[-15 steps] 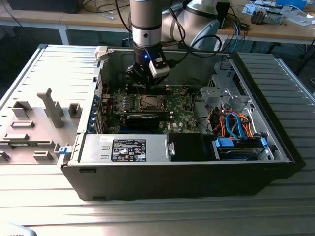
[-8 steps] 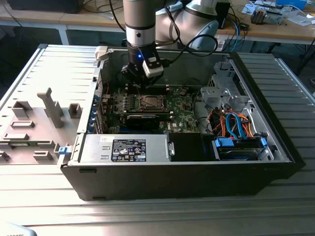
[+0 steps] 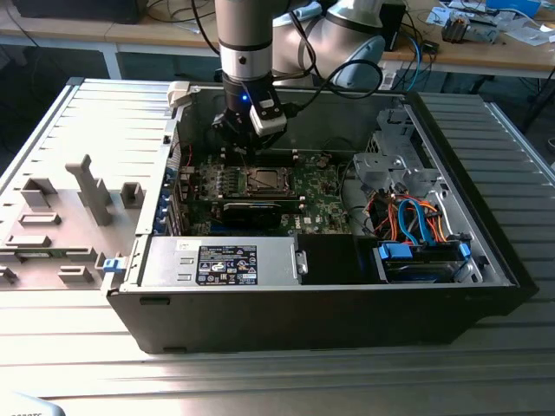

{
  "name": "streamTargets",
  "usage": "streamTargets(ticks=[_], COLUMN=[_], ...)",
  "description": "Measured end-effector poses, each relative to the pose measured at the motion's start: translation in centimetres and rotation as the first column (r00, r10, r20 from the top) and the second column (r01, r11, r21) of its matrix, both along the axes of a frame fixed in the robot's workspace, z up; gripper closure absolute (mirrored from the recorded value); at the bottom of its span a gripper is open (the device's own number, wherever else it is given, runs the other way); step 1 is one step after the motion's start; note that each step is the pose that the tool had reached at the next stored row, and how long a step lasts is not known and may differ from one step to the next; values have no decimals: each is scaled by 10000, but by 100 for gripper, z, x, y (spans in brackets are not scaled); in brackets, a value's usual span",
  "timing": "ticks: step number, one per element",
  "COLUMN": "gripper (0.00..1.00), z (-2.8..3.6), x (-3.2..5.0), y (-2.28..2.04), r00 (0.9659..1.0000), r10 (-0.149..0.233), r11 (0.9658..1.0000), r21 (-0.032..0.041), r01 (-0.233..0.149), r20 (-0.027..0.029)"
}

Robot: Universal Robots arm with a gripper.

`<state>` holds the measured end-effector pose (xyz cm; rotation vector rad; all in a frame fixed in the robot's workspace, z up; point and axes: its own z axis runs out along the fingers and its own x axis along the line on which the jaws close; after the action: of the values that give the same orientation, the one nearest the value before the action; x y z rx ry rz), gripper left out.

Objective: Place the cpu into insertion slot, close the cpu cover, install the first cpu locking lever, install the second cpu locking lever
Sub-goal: 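Install the first cpu locking lever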

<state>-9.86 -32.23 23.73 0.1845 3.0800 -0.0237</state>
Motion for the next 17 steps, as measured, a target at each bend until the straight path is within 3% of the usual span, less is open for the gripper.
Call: streamTargets(ticks=[17], gripper=[89], z=[10], x=[-33], y=[0], r00=[10000], r10=[-1], r11=[10000], r21=[0], r01=[1], r20=[1])
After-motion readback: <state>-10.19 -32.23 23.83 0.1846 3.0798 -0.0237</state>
